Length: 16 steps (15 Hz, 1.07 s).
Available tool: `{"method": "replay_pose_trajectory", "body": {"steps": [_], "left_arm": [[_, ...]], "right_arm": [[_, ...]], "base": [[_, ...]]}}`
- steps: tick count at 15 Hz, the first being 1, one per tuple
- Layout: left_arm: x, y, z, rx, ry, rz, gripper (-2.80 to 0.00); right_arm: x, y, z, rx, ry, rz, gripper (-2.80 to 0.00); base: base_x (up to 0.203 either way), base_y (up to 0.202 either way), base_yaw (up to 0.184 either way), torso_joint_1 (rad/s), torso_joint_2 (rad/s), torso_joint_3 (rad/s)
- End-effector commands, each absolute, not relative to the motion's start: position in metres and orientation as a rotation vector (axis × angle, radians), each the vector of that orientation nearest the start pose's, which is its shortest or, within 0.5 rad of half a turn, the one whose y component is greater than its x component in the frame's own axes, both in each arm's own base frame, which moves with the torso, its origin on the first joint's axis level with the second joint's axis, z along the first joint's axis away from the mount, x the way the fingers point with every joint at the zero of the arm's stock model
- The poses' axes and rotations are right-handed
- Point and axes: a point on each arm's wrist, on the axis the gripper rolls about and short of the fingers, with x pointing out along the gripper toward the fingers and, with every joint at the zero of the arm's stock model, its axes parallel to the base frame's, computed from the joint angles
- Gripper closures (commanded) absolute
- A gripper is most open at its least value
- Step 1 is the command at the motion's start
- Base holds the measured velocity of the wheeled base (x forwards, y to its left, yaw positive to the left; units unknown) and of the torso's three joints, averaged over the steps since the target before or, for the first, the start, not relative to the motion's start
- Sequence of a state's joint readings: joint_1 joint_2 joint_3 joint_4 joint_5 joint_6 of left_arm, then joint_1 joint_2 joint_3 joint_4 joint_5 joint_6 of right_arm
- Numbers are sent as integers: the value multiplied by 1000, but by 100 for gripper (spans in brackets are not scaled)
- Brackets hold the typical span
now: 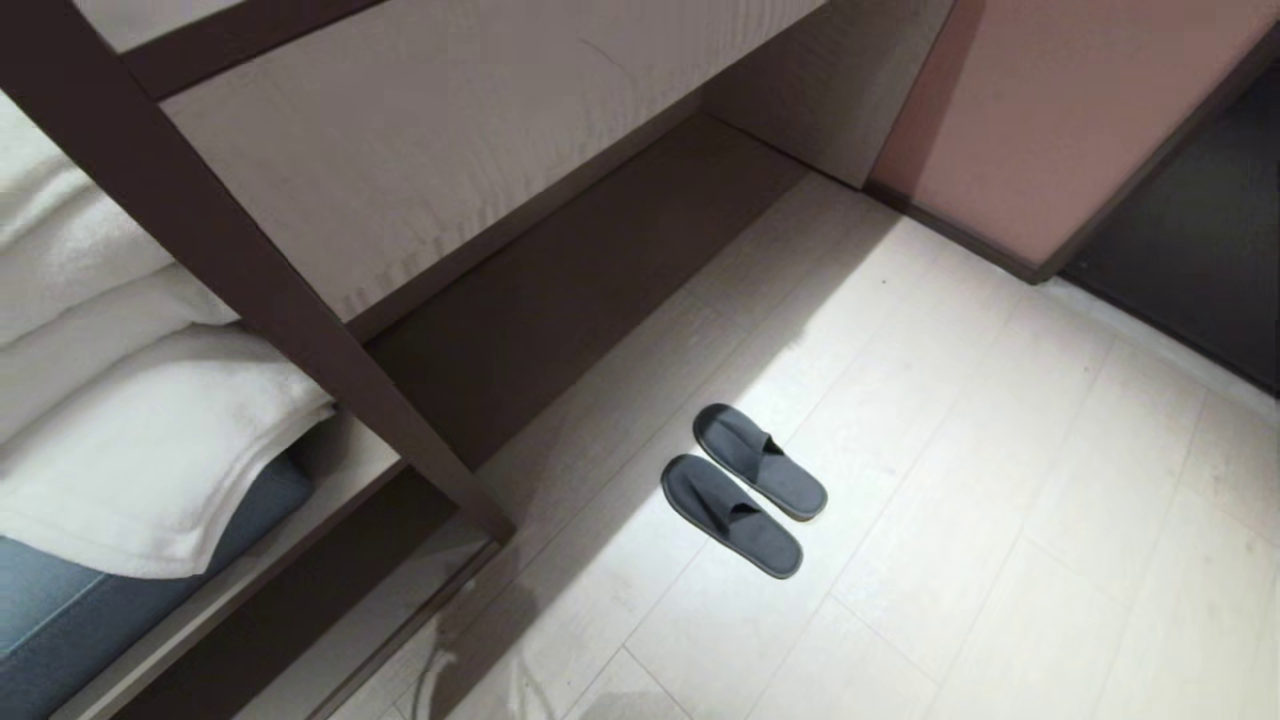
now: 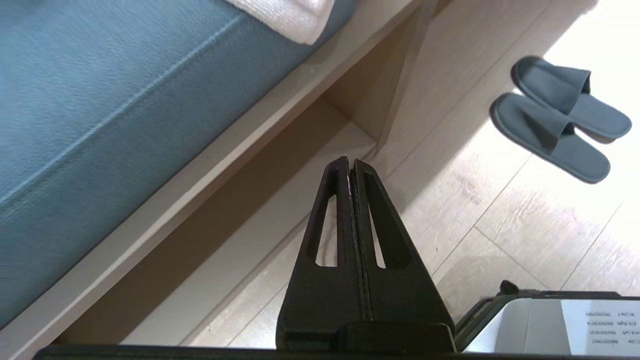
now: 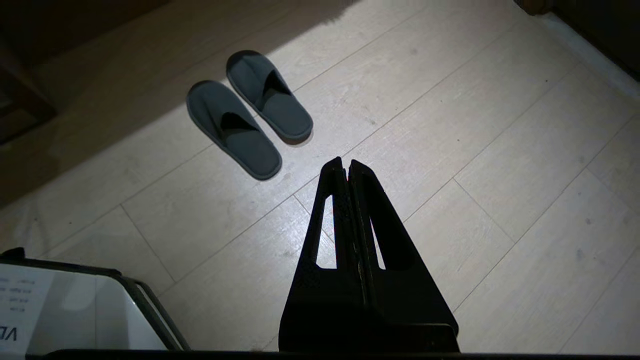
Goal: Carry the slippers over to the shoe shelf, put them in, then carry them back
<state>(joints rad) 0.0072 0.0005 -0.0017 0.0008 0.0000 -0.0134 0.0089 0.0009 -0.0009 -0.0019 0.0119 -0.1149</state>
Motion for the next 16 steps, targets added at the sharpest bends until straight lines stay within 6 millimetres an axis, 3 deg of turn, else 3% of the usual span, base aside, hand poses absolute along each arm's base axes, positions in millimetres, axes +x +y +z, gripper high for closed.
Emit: {"method": "replay_pose_trajectory", "body": {"steps": [1,16], "left_arm": [[-23,0,76,-14,-1,8,0],[-23,0,76,-14,-2,6,0]], "right_arm": [[-23,0,76,-119,-3,21,0],[-23,0,76,-118,-1,23,0]], "base": [[0,0,0,7,-2,198],[0,0,0,2,4,203]]}}
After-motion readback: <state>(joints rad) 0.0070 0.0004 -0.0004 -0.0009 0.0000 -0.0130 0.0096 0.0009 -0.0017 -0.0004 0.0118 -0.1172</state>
